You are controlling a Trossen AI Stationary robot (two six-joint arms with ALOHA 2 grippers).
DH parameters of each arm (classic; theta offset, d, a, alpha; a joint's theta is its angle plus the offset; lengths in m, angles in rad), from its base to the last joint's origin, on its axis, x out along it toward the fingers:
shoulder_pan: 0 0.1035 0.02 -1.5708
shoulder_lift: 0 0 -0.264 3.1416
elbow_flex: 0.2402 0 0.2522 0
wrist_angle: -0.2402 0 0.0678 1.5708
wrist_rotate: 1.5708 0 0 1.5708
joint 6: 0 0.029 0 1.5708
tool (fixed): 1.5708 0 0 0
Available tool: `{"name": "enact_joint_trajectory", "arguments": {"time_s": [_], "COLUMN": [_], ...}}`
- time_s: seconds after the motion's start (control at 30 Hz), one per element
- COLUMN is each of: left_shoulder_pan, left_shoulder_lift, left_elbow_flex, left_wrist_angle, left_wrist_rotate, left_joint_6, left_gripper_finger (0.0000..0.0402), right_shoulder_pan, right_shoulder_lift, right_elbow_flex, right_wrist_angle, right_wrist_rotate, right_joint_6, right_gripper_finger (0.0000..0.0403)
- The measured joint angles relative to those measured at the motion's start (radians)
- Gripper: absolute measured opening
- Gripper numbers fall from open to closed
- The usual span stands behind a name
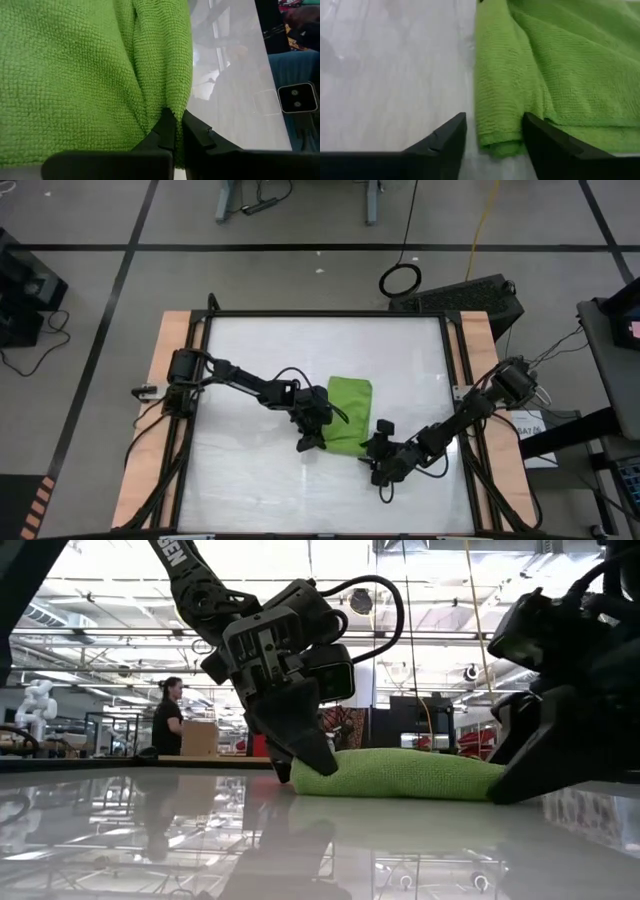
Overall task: Roll towel
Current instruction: Roll the green microfiber cloth
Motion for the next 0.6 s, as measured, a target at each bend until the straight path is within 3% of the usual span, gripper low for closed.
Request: {"name": "enact_joint_trajectory", "arguments": {"time_s": [0.17,0.3,0.47,0.6], "left_shoulder_pan": [0.000,0.000,0.000,-0.002], "left_shoulder_lift": [0.000,-0.003,-0.018,-0.053], "left_elbow_flex": [-0.001,-0.001,0.000,-0.001], "left_wrist_angle": [0.014,0.040,0.057,0.051], "left_wrist_rotate": [0.023,0.028,0.043,0.023], "left_joint_6": [0.012,0.011,0.039,0.097], "left_gripper_finger": [0.0017,0.0057,0.0132,0.0168], "right_shoulder_pan": [-0.001,-0.004,-0.017,-0.022], "right_shoulder_lift": [0.001,-0.009,-0.045,-0.076], "right_elbow_flex": [-0.001,-0.002,-0.021,-0.097], "right_wrist_angle": [-0.007,0.004,0.027,0.160], "right_wrist_rotate": [0.003,-0.077,-0.209,-0.261], "right_joint_6": [0.114,0.214,0.322,0.418], "right_gripper_finger": [0.0090,0.0014,0.0017,0.0007]}}
